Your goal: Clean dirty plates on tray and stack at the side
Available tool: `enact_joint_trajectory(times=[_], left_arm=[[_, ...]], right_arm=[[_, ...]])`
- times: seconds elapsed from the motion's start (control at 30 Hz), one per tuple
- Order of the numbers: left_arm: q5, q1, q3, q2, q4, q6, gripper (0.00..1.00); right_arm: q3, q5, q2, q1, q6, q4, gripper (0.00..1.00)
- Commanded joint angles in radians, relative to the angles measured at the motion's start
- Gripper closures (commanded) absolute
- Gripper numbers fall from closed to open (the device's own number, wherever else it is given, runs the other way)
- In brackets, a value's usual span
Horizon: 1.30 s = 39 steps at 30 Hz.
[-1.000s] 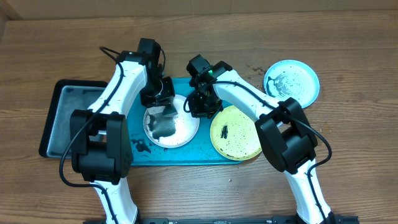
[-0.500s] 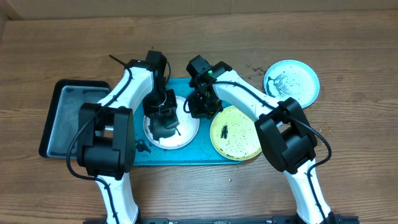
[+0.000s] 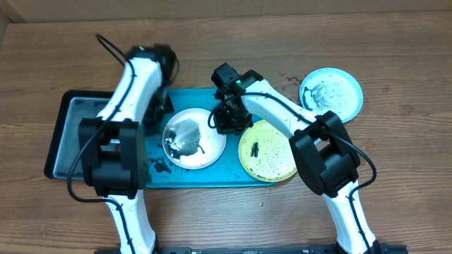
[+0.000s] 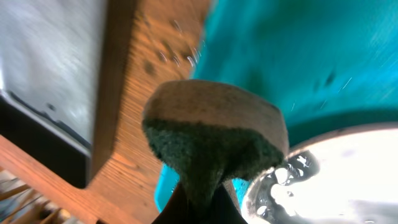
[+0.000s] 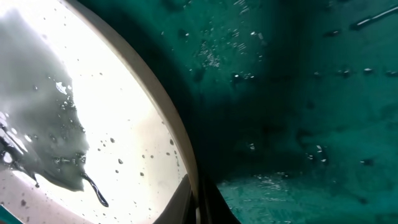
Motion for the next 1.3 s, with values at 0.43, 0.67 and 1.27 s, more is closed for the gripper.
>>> enact_joint_trajectory(times=[0.43,0.67,1.27], left_arm=[[0.285,0.337,0.14,-0.101,-0.009,0.109,0.96],[0.332,0.523,0.132,-0.1,0.002,0.109,0.96],[0.452,0.603,0.132,-0.1,-0.016,0.146,0.96]], right_arm=[[0.356,0.6,-0.085,0.088,-0.052,-0.282,0.96],[0.486,1.141,-0.101,0.284,-0.052,-0.433,0.96],[0.492,1.625,-0.104,0.584,-0.161,-0.452,0.96]])
